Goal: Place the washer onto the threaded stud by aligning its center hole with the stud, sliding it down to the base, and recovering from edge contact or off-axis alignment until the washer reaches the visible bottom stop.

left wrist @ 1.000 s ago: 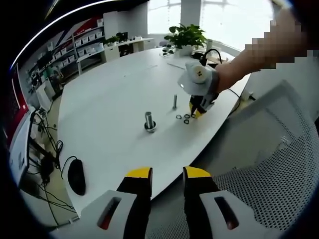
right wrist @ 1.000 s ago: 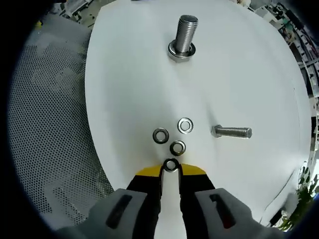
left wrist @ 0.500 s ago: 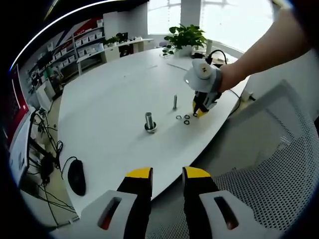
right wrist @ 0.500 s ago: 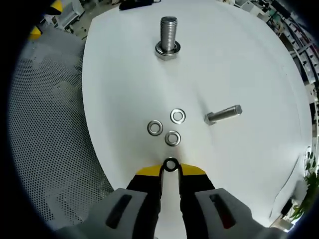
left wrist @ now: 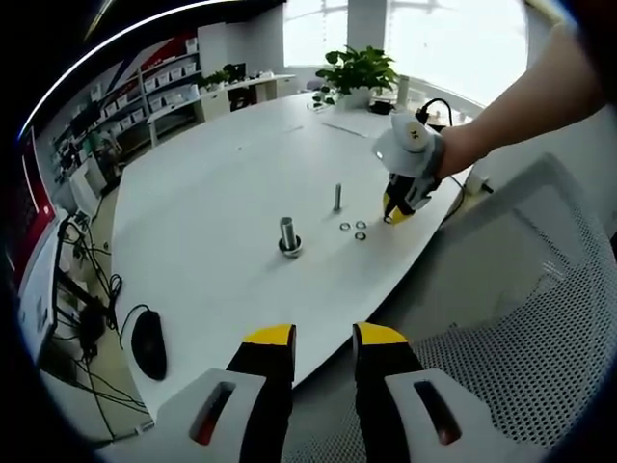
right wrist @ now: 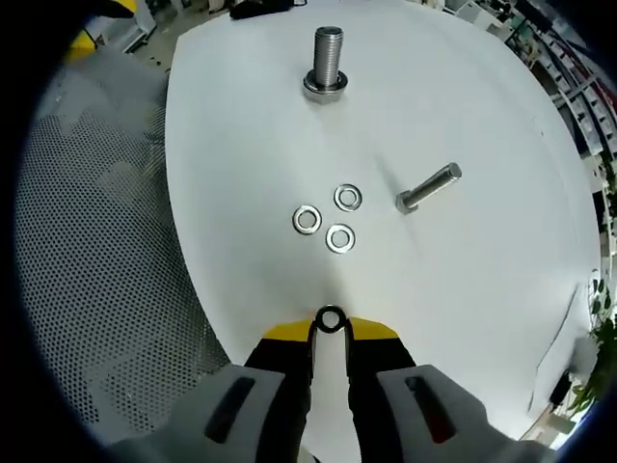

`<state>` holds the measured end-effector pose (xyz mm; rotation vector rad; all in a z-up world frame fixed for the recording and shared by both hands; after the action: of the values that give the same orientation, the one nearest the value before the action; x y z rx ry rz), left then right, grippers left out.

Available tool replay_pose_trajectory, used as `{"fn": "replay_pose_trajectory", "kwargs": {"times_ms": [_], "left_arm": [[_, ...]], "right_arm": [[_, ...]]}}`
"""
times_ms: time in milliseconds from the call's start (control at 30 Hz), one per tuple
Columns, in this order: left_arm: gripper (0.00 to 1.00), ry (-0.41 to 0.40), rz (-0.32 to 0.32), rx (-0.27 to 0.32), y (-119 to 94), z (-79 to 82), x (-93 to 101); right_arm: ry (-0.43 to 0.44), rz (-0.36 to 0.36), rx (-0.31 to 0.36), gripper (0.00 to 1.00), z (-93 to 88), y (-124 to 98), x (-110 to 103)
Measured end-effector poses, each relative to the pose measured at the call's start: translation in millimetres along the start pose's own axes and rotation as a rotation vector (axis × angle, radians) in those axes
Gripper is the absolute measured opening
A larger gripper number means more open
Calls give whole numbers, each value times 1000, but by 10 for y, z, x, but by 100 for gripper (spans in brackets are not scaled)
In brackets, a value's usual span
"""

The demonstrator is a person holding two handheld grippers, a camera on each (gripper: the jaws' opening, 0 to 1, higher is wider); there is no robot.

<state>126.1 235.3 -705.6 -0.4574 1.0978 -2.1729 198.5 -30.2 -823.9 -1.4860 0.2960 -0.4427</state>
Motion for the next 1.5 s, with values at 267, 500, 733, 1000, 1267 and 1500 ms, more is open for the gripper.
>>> {"fn": "replay_pose_trajectory", "kwargs": {"times_ms": [267,500,733,1000,1267,1500], "left_arm": [[21,2,8,1,-7,1,-8],[21,2,9,5,-9,6,-8],[21,3,6,2,-5,3,-8],[21,-2,11,11,-11,12,-22],[21,1,7,12,-14,13,-16],[21,0,2,11,-9,10,-12]], "right_arm": [[-10,-46,85,14,231,-272,179],[-32,-106,162,14,477,-523,343],[-42,-130,207,14,651,-595,437],[-65,-169,207,14,697,-538,476],[-24,-179,197,14,707,-445,521],[5,-163,205,14,709,-422,540]]}}
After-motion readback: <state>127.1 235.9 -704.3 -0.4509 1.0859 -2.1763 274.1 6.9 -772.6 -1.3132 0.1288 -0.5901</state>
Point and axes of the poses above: the point that each gripper's makers call its tool centre point, and the gripper's own axes: y roughly forward along the fingers, x roughly to its right, z roughly out of its top, the point moved 4 cm from there along -y, roughly backward along the fingers, and after that the axes turned 5 degrees about -x, right-handed, at the moved point
